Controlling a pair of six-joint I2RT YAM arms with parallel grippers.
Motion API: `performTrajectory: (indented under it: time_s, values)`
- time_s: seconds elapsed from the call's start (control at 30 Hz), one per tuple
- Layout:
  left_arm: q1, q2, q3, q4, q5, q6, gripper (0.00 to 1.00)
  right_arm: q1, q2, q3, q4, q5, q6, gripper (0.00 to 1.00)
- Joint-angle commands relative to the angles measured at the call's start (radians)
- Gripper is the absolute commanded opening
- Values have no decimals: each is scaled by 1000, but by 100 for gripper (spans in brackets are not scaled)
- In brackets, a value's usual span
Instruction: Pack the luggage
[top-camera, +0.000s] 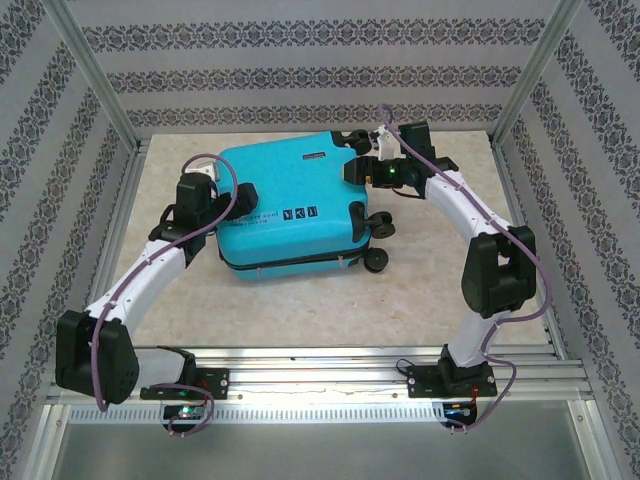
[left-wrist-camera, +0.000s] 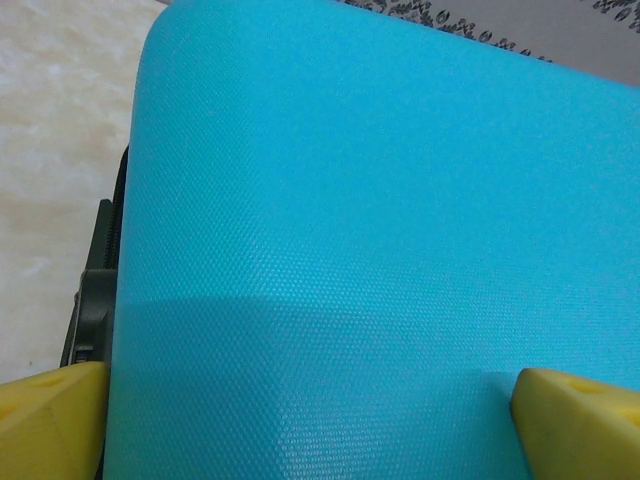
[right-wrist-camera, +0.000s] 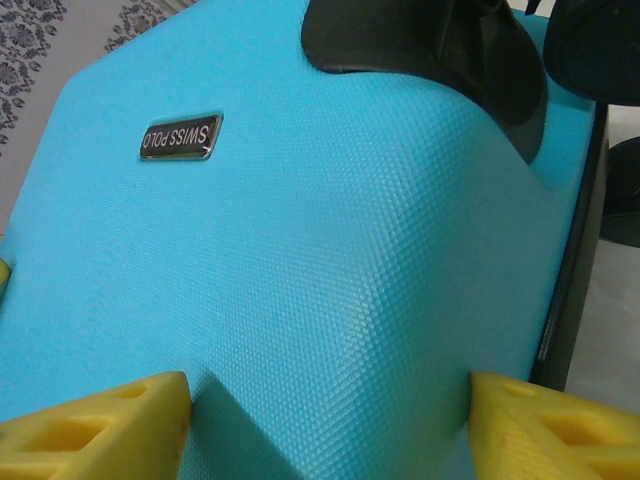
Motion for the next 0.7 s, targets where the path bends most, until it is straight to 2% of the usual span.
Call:
performTrajectory:
  time_s: [0.0, 0.1, 0.33, 0.5, 0.67]
  values:
    - [-76, 29, 27, 184, 209, 23, 100, 66, 41, 18, 41, -187, -38, 70]
    - [-77, 22, -1, 194, 188, 10, 100, 51, 67, 79, 19, -156, -48, 72]
    - [-77, -51, -47, 138, 43, -5, 100, -6, 133, 232, 2, -108, -9, 78]
    - [-76, -113, -58, 91, -40, 7, 100, -51, 145, 253, 12, -119, 16, 79]
    - [-76, -133, -42, 53, -66, 13, 100, -82, 119, 239, 26, -109, 18, 79]
